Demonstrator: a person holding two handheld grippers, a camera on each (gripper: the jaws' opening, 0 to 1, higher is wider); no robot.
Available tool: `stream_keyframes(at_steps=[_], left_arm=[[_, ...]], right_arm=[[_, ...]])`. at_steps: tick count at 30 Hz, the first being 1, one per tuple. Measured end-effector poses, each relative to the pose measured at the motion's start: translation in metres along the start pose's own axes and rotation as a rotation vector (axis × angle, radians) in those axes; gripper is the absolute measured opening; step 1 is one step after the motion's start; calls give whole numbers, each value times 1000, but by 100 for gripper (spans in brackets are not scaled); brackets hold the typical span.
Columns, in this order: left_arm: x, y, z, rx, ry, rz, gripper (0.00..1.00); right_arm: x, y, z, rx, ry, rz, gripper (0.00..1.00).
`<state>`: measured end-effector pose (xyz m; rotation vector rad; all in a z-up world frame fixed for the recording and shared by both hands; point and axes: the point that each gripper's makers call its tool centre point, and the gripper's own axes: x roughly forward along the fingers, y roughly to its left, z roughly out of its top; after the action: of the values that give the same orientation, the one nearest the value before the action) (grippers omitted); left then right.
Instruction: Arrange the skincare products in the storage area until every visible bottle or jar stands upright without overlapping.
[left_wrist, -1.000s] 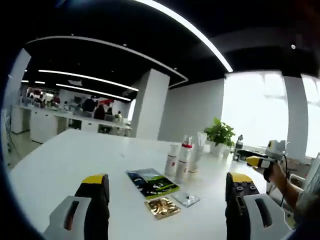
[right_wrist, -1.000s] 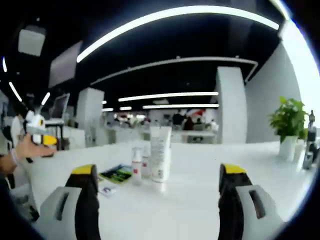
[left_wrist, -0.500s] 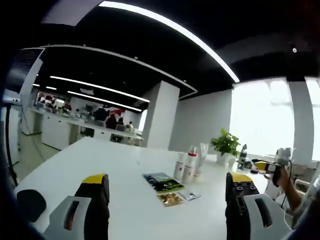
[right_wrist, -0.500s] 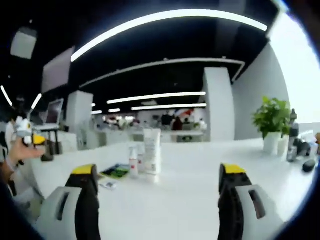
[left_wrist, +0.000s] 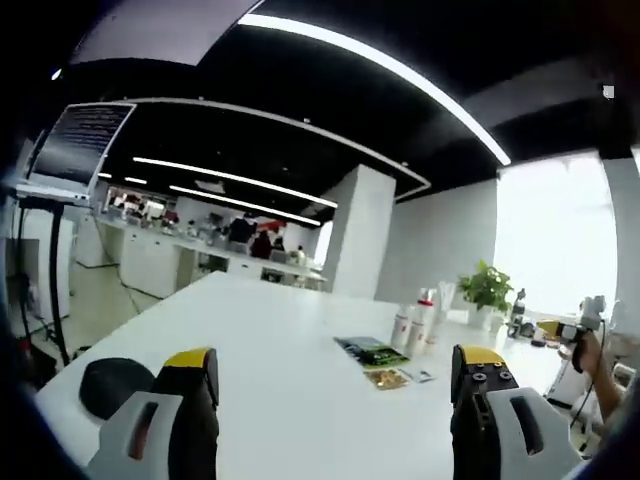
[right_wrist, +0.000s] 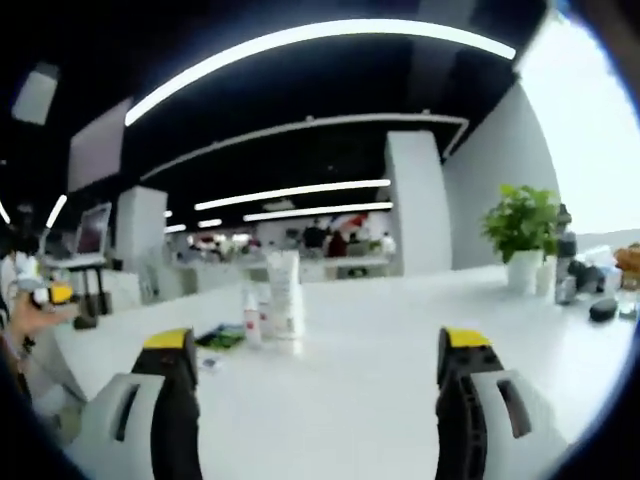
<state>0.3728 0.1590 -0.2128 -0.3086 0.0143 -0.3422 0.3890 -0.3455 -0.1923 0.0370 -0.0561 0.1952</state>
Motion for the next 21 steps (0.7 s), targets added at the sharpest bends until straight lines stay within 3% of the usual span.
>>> stream_keyframes(at_steps=[6, 11, 16, 21], left_arm=[[3, -1, 4, 5, -14, 15, 100], [7, -2, -16, 55, 75, 18, 99], [10, -2, -20, 54, 99, 5, 99], [10, -4, -17, 52, 93, -8, 100]], right_arm=[[12, 2, -30, -6, 62, -2, 100], [11, 2, -44, -20, 98, -3, 100], [10, -4, -44, -25, 109, -18, 100], [10, 4, -42, -21, 107, -9, 100]])
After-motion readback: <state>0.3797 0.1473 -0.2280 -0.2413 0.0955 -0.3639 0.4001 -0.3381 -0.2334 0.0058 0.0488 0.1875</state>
